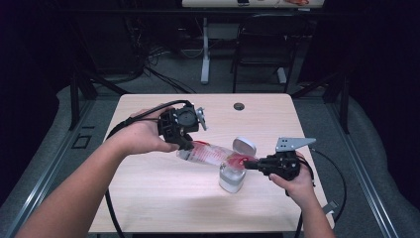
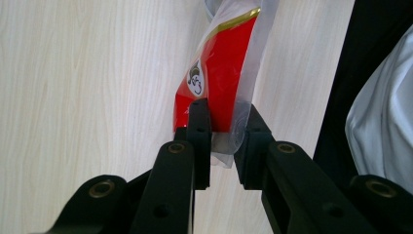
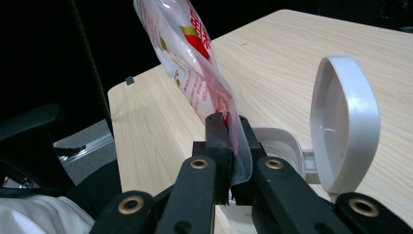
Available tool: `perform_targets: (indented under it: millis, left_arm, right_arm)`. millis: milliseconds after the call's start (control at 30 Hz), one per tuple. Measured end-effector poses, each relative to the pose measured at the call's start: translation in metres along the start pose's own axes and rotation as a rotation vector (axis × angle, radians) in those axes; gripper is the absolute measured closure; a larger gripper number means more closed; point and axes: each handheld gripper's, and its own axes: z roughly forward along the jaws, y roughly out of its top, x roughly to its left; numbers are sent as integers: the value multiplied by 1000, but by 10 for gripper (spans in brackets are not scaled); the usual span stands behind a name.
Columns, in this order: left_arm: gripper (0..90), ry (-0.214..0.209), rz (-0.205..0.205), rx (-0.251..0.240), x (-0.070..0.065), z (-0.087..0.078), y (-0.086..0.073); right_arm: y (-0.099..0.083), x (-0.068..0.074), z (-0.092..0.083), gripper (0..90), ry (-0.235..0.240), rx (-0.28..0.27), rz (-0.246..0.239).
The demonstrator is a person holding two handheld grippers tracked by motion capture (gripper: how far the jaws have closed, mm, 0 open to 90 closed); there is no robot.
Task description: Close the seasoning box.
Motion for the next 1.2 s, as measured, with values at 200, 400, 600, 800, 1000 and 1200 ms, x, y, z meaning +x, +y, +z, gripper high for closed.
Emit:
perform_targets:
  millis: [200, 400, 600, 800, 1000, 1200]
  left_arm:
    - [802, 3, 10, 9, -2, 1, 7]
    - [804, 9, 10, -1, -3, 0, 12]
    - [805, 9, 13, -11, -3, 0, 12]
    - [805, 14, 12, -18, -2, 0, 11]
    - [807, 5, 11, -12, -2, -1, 12]
    - [807, 6, 13, -15, -2, -1, 13]
  right_arm:
    - [-5, -1, -1, 889, -3, 5, 11]
    - [-9, -2, -1, 888, -8, 11, 13]
    - [-10, -4, -1, 888, -6, 9, 17]
    - [-11, -4, 0, 889, -1, 3, 25]
    - [-11, -5, -1, 889, -5, 2, 25]
    - [-12, -5, -1, 890, -5, 3, 23]
